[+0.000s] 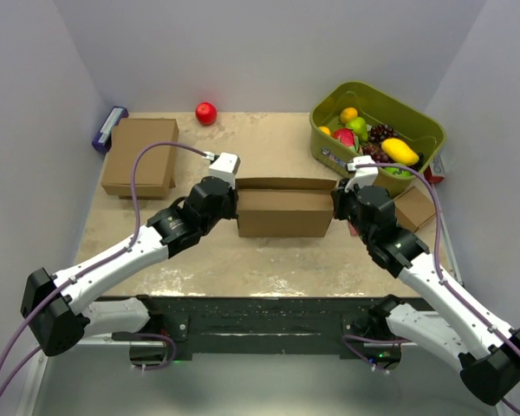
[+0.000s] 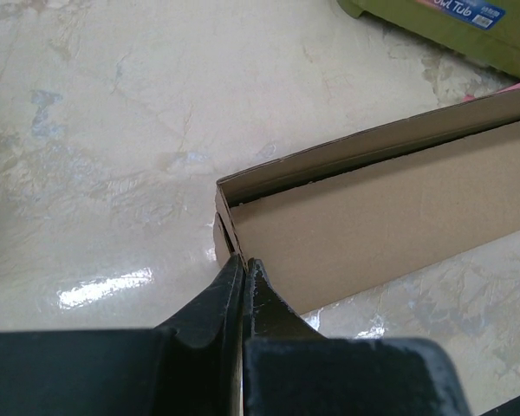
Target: Fold the paper box
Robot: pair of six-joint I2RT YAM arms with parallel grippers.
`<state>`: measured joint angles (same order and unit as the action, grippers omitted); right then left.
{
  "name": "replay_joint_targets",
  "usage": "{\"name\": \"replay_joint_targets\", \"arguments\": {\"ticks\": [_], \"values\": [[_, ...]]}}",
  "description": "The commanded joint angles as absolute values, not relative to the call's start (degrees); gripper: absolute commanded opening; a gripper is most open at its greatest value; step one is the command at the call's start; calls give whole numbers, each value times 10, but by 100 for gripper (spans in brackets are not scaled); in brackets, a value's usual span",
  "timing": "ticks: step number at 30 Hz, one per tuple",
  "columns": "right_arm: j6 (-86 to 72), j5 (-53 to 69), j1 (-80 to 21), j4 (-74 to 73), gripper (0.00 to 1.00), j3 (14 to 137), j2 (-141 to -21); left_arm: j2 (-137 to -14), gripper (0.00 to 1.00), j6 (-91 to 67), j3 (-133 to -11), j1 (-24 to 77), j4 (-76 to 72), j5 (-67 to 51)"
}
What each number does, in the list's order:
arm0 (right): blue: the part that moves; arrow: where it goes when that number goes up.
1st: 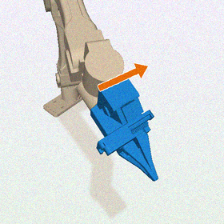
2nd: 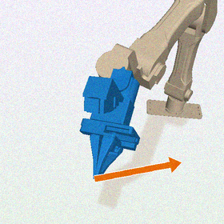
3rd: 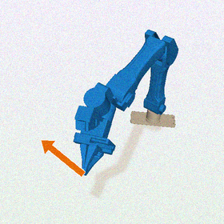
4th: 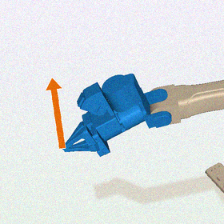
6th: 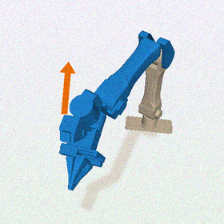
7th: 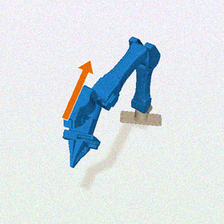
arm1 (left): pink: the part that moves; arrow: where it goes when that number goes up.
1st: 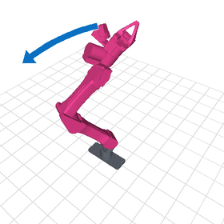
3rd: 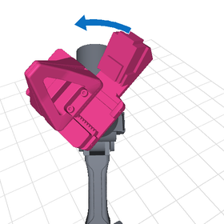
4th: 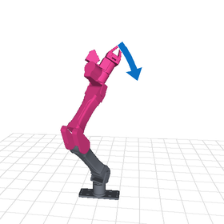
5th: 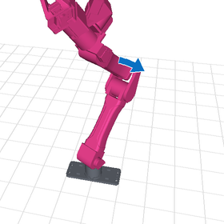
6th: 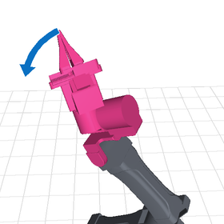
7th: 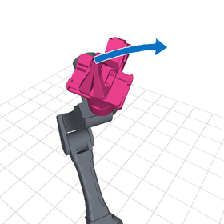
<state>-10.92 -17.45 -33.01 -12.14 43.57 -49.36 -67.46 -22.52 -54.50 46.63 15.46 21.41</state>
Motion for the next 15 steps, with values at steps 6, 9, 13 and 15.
{"name": "replay_joint_targets", "arguments": {"ticks": [6, 9, 13, 15], "values": [[-104, -173, -349, -182, 0, 463, -510, -676, 0, -253, -501, 478, 112, 134], [-98, -190, -349, -192, 0, 471, -514, -676, 0, -251, -496, 478, 112, 139], [-91, -206, -349, -204, 0, 479, -526, -675, 0, -243, -494, 479, 117, 143], [-89, -213, -349, -207, 0, 483, -530, -674, 0, -237, -495, 478, 120, 148]]}}
